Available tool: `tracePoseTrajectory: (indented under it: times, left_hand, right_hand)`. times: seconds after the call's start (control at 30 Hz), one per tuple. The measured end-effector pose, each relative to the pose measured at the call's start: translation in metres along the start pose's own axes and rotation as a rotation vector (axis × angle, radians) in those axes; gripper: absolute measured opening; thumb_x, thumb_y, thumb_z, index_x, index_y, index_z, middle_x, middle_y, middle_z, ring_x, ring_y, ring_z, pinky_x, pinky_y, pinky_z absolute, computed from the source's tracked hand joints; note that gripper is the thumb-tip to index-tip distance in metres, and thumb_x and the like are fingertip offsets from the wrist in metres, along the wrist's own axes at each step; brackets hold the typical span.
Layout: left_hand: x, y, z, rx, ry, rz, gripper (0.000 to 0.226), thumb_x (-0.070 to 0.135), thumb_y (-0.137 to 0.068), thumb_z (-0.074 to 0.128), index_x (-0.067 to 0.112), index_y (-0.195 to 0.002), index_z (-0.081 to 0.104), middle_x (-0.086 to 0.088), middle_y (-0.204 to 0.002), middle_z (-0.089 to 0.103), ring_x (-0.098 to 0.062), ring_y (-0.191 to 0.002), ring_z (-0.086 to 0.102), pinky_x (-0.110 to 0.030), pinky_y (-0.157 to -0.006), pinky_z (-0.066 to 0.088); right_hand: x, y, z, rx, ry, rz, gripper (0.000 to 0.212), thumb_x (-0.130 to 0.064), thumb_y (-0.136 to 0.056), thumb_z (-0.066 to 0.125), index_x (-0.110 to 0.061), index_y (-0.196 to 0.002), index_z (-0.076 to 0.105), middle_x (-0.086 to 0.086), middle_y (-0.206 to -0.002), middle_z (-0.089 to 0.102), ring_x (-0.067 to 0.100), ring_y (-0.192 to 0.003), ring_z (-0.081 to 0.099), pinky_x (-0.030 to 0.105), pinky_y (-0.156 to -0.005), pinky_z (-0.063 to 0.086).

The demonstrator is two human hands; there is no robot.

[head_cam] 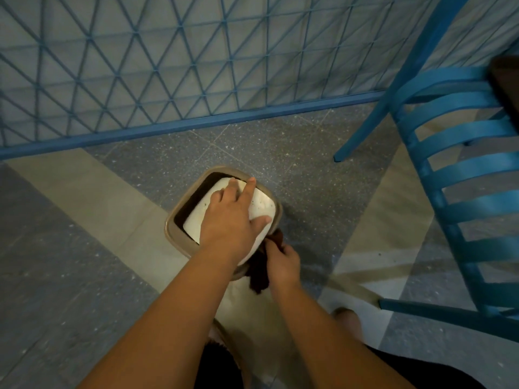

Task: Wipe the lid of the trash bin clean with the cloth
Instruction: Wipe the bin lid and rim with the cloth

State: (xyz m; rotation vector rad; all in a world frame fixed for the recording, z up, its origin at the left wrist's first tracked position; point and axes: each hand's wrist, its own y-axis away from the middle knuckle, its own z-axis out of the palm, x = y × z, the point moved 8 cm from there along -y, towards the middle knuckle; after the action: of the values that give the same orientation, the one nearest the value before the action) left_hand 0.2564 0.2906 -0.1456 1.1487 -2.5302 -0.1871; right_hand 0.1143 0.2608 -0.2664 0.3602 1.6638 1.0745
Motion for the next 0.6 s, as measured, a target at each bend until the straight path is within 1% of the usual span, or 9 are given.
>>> tracePoseTrajectory:
  times: [0.07, 0.13, 0.2, 0.27, 0.37, 0.43, 0.5, 0.57, 0.6]
  left_hand:
    - [-0.009, -0.002, -0.002, -0.035, 0.141, -0.054, 0.078, 0.064, -0.087, 0.040, 0.036, -0.150, 0.003, -0.004, -0.158, 0.016, -0.031, -0.138, 0.019, -0.044, -0.111, 0.023]
    - [-0.020, 0.001, -0.003, -0.025, 0.297, -0.086, 0.079, 0.069, -0.086, 0.033, 0.037, -0.150, 0.000, -0.001, -0.158, 0.015, -0.028, -0.141, 0.017, -0.045, -0.113, 0.019]
    - [-0.029, 0.012, -0.006, 0.027, 0.337, -0.062, 0.080, 0.073, -0.085, 0.027, 0.035, -0.150, 0.001, 0.001, -0.159, 0.012, -0.021, -0.144, 0.012, -0.043, -0.115, 0.012]
    - [-0.039, 0.026, -0.006, 0.086, 0.328, -0.037, 0.082, 0.075, -0.083, 0.025, 0.033, -0.151, 0.004, 0.002, -0.160, 0.009, -0.017, -0.145, 0.006, -0.042, -0.117, 0.009]
    - [-0.042, 0.051, 0.001, 0.123, 0.373, -0.006, 0.081, 0.076, -0.081, 0.035, 0.041, -0.149, 0.008, 0.007, -0.160, 0.006, -0.014, -0.146, 0.002, -0.040, -0.117, 0.012]
    - [-0.033, 0.063, 0.007, 0.120, 0.367, 0.080, 0.076, 0.069, -0.083, 0.045, 0.046, -0.147, 0.011, 0.006, -0.160, 0.007, -0.014, -0.146, 0.003, -0.039, -0.117, 0.014]
    - [-0.025, 0.068, 0.014, 0.095, 0.315, 0.156, 0.077, 0.061, -0.083, 0.053, 0.046, -0.147, 0.014, 0.006, -0.160, 0.006, -0.014, -0.147, 0.003, -0.040, -0.117, 0.015]
    - [-0.025, 0.069, 0.019, 0.069, 0.277, 0.166, 0.083, 0.054, -0.081, 0.061, 0.050, -0.145, 0.009, 0.009, -0.160, 0.001, -0.014, -0.146, 0.002, -0.040, -0.117, 0.016]
    - [-0.026, 0.069, 0.021, 0.062, 0.266, 0.159, 0.087, 0.050, -0.080, 0.064, 0.053, -0.144, 0.006, 0.012, -0.159, -0.002, -0.012, -0.146, 0.001, -0.040, -0.117, 0.016]
  right_hand:
    - [-0.020, -0.013, -0.006, 0.033, -0.009, -0.031, 0.020, -0.023, -0.087, 0.062, -0.013, -0.103, 0.067, 0.011, -0.099, 0.070, 0.029, -0.090, 0.067, 0.049, -0.086, 0.054]
    - [-0.042, -0.026, -0.012, 0.065, -0.007, -0.069, 0.027, -0.023, -0.086, 0.063, -0.013, -0.111, 0.067, 0.010, -0.101, 0.071, 0.028, -0.092, 0.067, 0.048, -0.088, 0.054]
    - [-0.060, -0.036, -0.016, 0.083, -0.008, -0.116, 0.030, -0.023, -0.088, 0.062, -0.012, -0.115, 0.066, 0.010, -0.105, 0.070, 0.027, -0.096, 0.066, 0.047, -0.091, 0.052]
    - [-0.066, -0.037, -0.021, 0.095, -0.010, -0.148, 0.034, -0.025, -0.089, 0.061, -0.014, -0.121, 0.063, 0.008, -0.111, 0.068, 0.024, -0.102, 0.064, 0.046, -0.095, 0.050]
    - [-0.056, -0.028, -0.030, 0.103, -0.006, -0.168, 0.038, -0.028, -0.091, 0.059, -0.017, -0.127, 0.059, 0.004, -0.117, 0.066, 0.020, -0.104, 0.061, 0.043, -0.097, 0.048]
    - [-0.043, -0.021, -0.039, 0.119, -0.023, -0.143, 0.038, -0.031, -0.092, 0.057, -0.020, -0.128, 0.057, 0.002, -0.115, 0.064, 0.020, -0.102, 0.059, 0.041, -0.096, 0.047]
    - [-0.029, -0.014, -0.048, 0.135, -0.024, -0.125, 0.038, -0.034, -0.093, 0.056, -0.021, -0.128, 0.057, 0.001, -0.112, 0.063, 0.018, -0.097, 0.058, 0.037, -0.089, 0.048]
    - [-0.015, -0.009, -0.053, 0.137, -0.035, -0.095, 0.037, -0.035, -0.093, 0.055, -0.023, -0.128, 0.057, 0.001, -0.110, 0.063, 0.015, -0.092, 0.059, 0.033, -0.081, 0.049]
    - [-0.008, -0.006, -0.054, 0.127, -0.060, -0.067, 0.036, -0.036, -0.093, 0.055, -0.024, -0.127, 0.057, 0.001, -0.110, 0.064, 0.017, -0.093, 0.061, 0.035, -0.082, 0.050]
